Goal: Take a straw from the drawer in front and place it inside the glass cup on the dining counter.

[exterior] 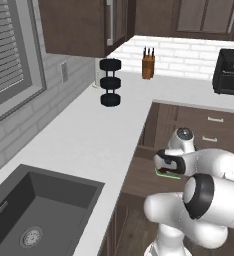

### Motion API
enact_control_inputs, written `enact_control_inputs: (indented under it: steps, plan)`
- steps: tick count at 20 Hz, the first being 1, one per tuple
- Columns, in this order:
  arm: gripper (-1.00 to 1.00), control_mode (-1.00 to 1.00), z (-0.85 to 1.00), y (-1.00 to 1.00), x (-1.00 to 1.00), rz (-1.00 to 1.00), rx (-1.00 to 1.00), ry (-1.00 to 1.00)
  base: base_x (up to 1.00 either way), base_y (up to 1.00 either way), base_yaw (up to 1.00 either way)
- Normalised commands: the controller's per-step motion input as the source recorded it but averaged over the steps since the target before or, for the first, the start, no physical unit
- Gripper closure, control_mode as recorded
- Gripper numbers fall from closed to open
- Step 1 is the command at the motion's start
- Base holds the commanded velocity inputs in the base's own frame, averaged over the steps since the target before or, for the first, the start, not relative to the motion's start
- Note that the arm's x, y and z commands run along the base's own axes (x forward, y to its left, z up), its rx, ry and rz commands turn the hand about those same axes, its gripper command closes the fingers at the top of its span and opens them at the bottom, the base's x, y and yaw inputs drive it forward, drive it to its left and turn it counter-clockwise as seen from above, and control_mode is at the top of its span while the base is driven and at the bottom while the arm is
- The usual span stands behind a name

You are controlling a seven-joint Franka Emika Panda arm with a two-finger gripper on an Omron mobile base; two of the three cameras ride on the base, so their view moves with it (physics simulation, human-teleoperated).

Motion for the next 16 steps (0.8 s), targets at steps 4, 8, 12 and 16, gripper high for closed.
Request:
enact_control_inputs:
  steps: [4, 8, 12, 16]
  plan:
    - [-1.00, -1.00, -0.51, 0.00, 0.00, 0.00, 0.00, 0.09, 0.00, 0.00, 0.00]
    - [-1.00, -1.00, -0.50, 0.00, -0.03, 0.00, 0.00, 0.08, 0.00, 0.00, 0.00]
    - [-1.00, -1.00, -0.43, 0.00, -0.15, 0.00, 0.00, 0.05, 0.00, 0.00, 0.00]
    - [-1.00, -1.00, -0.29, 0.00, 0.01, 0.01, 0.00, 0.00, 0.00, 0.00, 0.00]
